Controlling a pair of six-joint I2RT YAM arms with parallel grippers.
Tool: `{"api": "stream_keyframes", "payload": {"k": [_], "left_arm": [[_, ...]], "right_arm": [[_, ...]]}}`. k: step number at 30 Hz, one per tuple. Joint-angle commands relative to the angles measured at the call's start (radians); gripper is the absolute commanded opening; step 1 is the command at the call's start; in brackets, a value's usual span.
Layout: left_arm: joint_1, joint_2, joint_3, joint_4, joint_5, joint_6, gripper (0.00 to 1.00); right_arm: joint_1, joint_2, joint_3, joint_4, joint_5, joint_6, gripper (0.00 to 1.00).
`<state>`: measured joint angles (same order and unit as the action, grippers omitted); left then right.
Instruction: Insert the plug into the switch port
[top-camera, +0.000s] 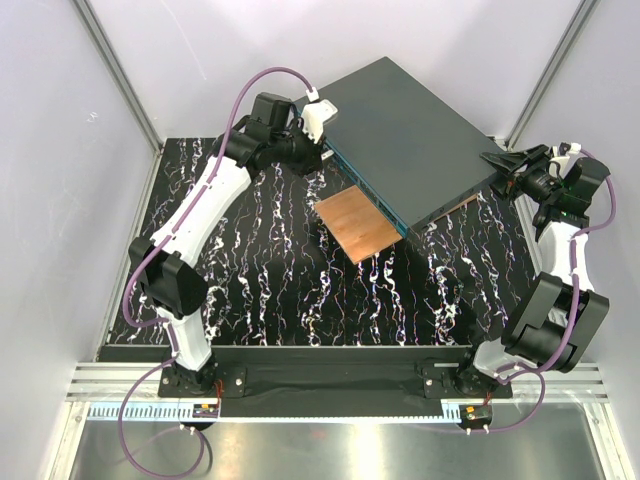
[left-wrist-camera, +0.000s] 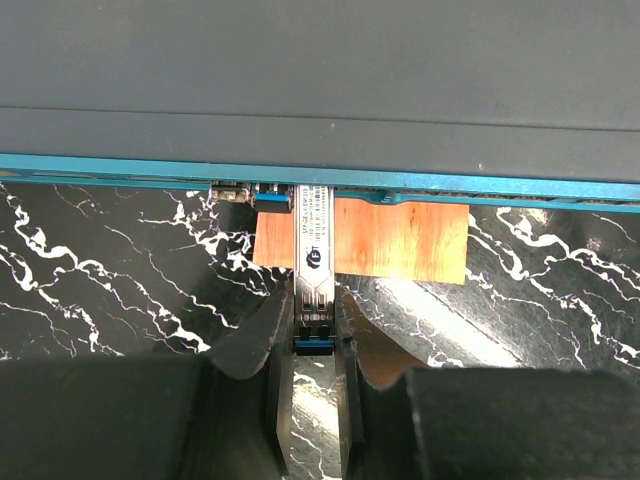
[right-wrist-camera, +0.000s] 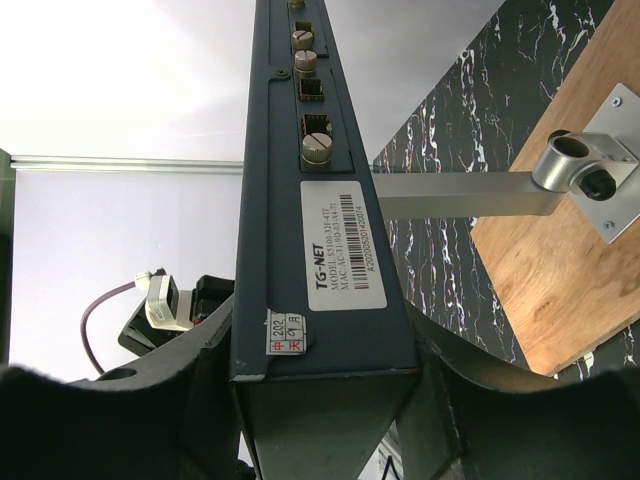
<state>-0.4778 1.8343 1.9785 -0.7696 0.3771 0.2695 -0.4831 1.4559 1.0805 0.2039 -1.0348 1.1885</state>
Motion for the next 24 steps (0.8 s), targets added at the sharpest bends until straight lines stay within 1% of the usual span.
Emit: {"api": "stream_keyframes", "payload": {"k": [1,16,24], "left_arm": [[0.004,-0.029,0.052,0.041,-0.001,-0.018,0.0],[0.002,0.014,0.083,0.036,0.003,-0.029,0.0],[-0.001,0.029,0.086,0.039,0.052,-0.055,0.0]], "right_arm": [[0.035,-0.008,0.025,0.074,0.007,0.0,0.0],[0.035,-0.005,0.022,0.072,0.005,-0.001,0.0],[0.035,-0.005,0.018,0.072,0.004,-0.003,0.0]]}}
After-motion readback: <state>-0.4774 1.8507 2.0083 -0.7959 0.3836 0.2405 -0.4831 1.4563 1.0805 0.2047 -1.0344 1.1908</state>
